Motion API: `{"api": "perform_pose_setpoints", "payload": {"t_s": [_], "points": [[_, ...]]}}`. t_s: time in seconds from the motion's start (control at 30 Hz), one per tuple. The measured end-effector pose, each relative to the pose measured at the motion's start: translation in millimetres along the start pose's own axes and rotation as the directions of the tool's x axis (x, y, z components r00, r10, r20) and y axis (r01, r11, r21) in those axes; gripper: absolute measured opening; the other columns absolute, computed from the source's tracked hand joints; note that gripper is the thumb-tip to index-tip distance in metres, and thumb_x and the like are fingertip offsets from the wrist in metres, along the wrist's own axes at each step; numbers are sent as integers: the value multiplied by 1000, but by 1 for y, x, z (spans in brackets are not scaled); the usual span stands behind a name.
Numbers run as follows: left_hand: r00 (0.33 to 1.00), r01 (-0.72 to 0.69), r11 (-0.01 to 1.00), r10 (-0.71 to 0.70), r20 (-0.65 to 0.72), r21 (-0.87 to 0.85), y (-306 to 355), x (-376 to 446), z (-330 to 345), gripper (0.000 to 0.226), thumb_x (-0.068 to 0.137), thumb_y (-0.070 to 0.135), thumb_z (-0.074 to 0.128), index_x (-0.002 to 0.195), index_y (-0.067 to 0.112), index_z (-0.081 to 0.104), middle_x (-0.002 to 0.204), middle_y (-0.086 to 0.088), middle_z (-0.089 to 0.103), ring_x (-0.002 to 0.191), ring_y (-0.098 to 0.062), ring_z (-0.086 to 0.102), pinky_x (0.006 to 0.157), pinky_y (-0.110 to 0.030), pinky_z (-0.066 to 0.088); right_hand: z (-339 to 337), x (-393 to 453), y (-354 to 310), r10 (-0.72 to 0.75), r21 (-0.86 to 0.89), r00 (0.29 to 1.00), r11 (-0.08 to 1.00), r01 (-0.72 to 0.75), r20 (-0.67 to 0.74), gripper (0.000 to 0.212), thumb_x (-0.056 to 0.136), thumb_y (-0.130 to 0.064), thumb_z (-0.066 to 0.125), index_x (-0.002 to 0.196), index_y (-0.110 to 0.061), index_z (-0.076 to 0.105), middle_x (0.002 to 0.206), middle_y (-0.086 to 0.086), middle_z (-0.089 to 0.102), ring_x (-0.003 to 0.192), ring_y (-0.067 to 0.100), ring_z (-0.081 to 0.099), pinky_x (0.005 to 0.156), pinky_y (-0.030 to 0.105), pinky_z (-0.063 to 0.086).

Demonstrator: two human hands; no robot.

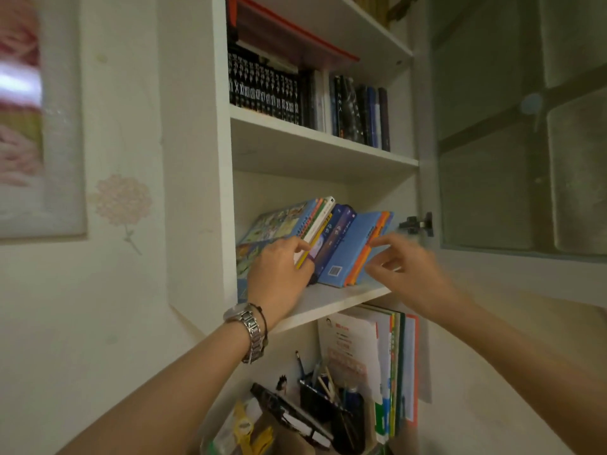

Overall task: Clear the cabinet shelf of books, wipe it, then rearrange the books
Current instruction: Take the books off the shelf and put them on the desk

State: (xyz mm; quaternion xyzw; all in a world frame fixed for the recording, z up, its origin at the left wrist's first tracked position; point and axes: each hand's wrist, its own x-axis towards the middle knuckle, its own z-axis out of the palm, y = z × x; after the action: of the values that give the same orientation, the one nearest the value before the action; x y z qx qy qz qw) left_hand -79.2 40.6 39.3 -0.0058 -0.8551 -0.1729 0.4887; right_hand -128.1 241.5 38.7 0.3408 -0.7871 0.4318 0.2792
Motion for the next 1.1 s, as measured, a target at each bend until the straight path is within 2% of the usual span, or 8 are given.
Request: {"api": "perform_pose_setpoints", "payload": {"t_s": [0.2,0.37,0.43,0.5,0.67,0.8,0.97,1.1], "points": [[995,46,997,-40,-88,56,3,21,15,31,90,29,57,120,20,57,119,1,59,108,-17,53,84,-32,45,11,24,-4,-44,19,999,999,44,8,32,89,-18,64,120,-21,57,86,-11,64,84,10,63,82,34,53],[989,90,985,-71,-128,147,-1,42,28,39,86,19,60,125,23,53,124,-1,56,114,-20,49,90,-36,44,20,40,-2,-76,12,997,997,75,13,35,89,-17,62,123,-22,54,87,-14,60,84,7,62,70,21,50],[986,115,981,-93,-137,158,-8,48,34,39,86,20,61,124,22,52,122,-1,56,113,-21,50,91,-38,45,24,43,0,-77,24,997,997,77,13,36,89,-17,62,124,-22,54,85,-18,59,84,7,62,72,24,52],[983,138,977,-115,-146,161,-16,52,40,37,85,23,61,122,22,54,119,-1,58,109,-21,52,88,-40,48,29,46,3,-75,61,997,995,74,9,36,89,-15,63,124,-21,54,84,-19,59,84,8,63,76,29,55],[976,154,979,-130,-175,131,-37,48,54,35,86,24,64,120,22,55,117,2,60,106,-15,56,83,-37,53,46,50,15,-98,94,995,991,98,-7,38,90,-15,64,125,-22,53,82,-24,56,82,3,60,76,21,50],[968,162,975,-127,-219,152,-42,49,59,30,86,24,64,116,24,56,115,5,61,102,-14,58,75,-33,54,61,51,28,-96,163,995,982,98,-21,38,89,-15,65,125,-23,54,88,-24,57,88,6,61,80,25,52],[965,165,978,-132,-227,131,-42,50,56,29,87,29,63,116,25,58,113,7,62,98,-11,59,69,-27,50,78,50,44,-27,262,999,964,32,-22,35,89,-14,66,121,-23,56,96,-8,63,86,3,59,76,19,48],[965,160,977,-125,-230,143,-42,48,53,30,88,32,62,118,24,59,113,7,63,97,-11,60,66,-24,43,83,50,48,10,292,1000,956,-4,-17,35,89,-13,65,121,-22,56,99,-4,63,85,3,58,80,25,50]]}}
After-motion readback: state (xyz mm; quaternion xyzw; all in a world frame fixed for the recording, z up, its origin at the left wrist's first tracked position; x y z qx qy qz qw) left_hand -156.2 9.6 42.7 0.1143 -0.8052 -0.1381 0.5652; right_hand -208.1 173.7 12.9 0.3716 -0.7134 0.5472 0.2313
